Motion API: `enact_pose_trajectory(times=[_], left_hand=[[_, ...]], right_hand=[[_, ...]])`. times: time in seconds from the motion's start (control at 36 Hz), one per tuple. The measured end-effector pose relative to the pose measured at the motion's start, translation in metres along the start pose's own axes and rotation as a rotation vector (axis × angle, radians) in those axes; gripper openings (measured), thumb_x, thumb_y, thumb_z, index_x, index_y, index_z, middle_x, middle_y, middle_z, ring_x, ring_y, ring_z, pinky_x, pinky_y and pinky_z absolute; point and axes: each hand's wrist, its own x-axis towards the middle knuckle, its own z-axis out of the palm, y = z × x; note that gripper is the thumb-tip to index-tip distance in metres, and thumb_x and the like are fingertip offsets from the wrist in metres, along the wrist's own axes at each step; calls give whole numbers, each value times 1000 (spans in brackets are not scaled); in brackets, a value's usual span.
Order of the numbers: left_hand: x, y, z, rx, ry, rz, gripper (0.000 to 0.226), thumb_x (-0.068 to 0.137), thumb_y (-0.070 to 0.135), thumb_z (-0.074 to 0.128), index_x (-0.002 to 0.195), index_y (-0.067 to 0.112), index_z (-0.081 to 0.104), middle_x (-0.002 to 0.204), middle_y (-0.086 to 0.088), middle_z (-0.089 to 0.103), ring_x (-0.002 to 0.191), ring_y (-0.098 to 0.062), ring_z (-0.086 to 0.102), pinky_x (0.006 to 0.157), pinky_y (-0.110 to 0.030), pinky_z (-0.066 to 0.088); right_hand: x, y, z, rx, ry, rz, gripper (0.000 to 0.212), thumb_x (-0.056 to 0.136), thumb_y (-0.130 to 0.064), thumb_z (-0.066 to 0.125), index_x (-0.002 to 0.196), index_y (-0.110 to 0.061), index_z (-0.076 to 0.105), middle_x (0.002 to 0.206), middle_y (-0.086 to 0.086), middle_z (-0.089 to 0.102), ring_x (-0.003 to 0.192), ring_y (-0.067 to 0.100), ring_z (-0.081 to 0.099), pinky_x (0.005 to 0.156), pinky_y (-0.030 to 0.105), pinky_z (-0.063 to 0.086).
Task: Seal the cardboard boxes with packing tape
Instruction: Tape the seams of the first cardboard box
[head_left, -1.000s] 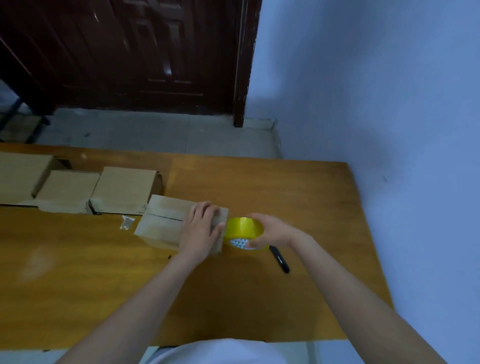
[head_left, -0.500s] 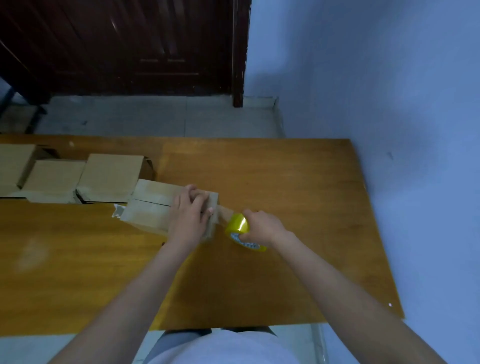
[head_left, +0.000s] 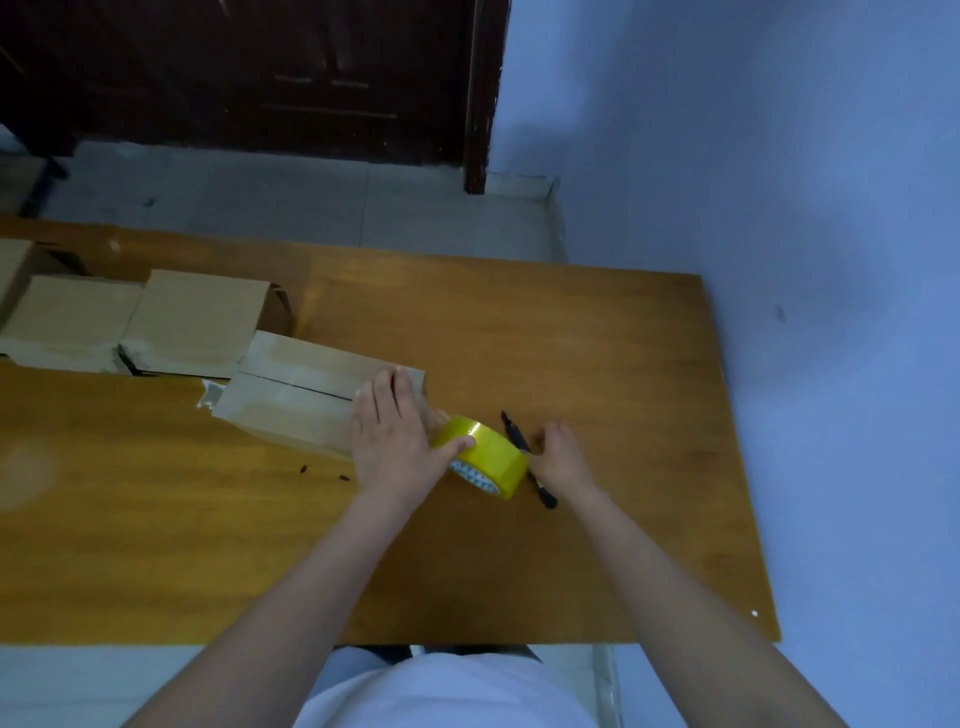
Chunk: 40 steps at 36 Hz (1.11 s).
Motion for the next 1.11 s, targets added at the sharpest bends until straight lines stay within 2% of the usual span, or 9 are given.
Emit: enact_pose_trajectory(times=[0.14, 0.25, 0.31, 0.36, 0.5, 0.67, 0.94, 1.06, 1.11], left_hand=[[-3, -6, 2, -76, 33, 14, 116, 72, 77, 53, 150, 2, 11, 157, -13, 16, 146, -29, 10, 118, -38, 4], [-5, -7, 1, -36, 33, 45, 114, 74, 78, 49, 150, 2, 10, 159, -11, 10, 147, -26, 6, 119, -36, 1], [-6, -6, 0, -9, 34, 41, 114, 75, 79, 45, 151, 3, 7, 159, -11, 7, 147, -26, 3, 118, -37, -2], [-5, -4, -1, 10, 20, 22, 115, 75, 82, 40, 151, 4, 3, 160, -9, 2, 147, -24, -2, 117, -38, -8], [-2, -4, 1, 97, -21, -4, 116, 74, 87, 22, 150, 7, -11, 160, -7, -14, 146, -22, -15, 115, -47, -11], [-2, -5, 1, 127, -45, 7, 115, 74, 87, 18, 149, 6, -15, 159, -8, -15, 146, -24, -15, 116, -51, -7], [-3, -5, -1, 135, -64, 11, 112, 77, 85, 18, 149, 6, -17, 159, -7, -17, 146, -24, -17, 116, -51, -6], [-2, -3, -1, 130, -65, 5, 114, 76, 87, 20, 150, 6, -14, 159, -7, -15, 146, -25, -15, 116, -52, -5], [-3, -3, 0, 127, -60, 6, 114, 76, 86, 21, 150, 7, -12, 160, -8, -14, 146, -25, -14, 116, -52, -5]], right_hand=[[1, 0, 11, -314, 46, -167, 28, 94, -27, 52, 114, -7, 50, 118, 13, 47, 112, 32, 46, 84, 39, 41], [7, -3, -5, -61, 101, -80, 27, 94, -25, 55, 111, -5, 52, 111, 16, 60, 103, 35, 57, 78, 37, 42], [7, -12, -23, 76, 129, -162, 24, 93, -22, 58, 112, -6, 57, 104, 14, 66, 97, 32, 61, 75, 36, 44], [2, -27, -43, 58, 98, -337, 23, 93, -19, 58, 114, -11, 61, 102, 7, 67, 95, 25, 62, 73, 33, 44], [-17, -66, -79, -452, -36, -711, 28, 93, -29, 55, 120, -26, 61, 103, -2, 61, 97, 18, 57, 67, 30, 39], [-23, -97, -85, -760, -20, -879, 33, 95, -32, 48, 127, -33, 57, 103, -3, 60, 97, 17, 59, 61, 27, 37], [-12, -105, -79, -812, 4, -806, 29, 96, -30, 46, 121, -27, 60, 101, 1, 60, 96, 21, 59, 59, 28, 36], [4, -94, -70, -715, 188, -552, 28, 98, -30, 43, 113, -18, 63, 103, 4, 63, 92, 25, 62, 59, 28, 36], [14, -86, -61, -669, 172, -420, 25, 97, -27, 45, 108, -16, 64, 101, 5, 64, 90, 27, 63, 59, 28, 37]])
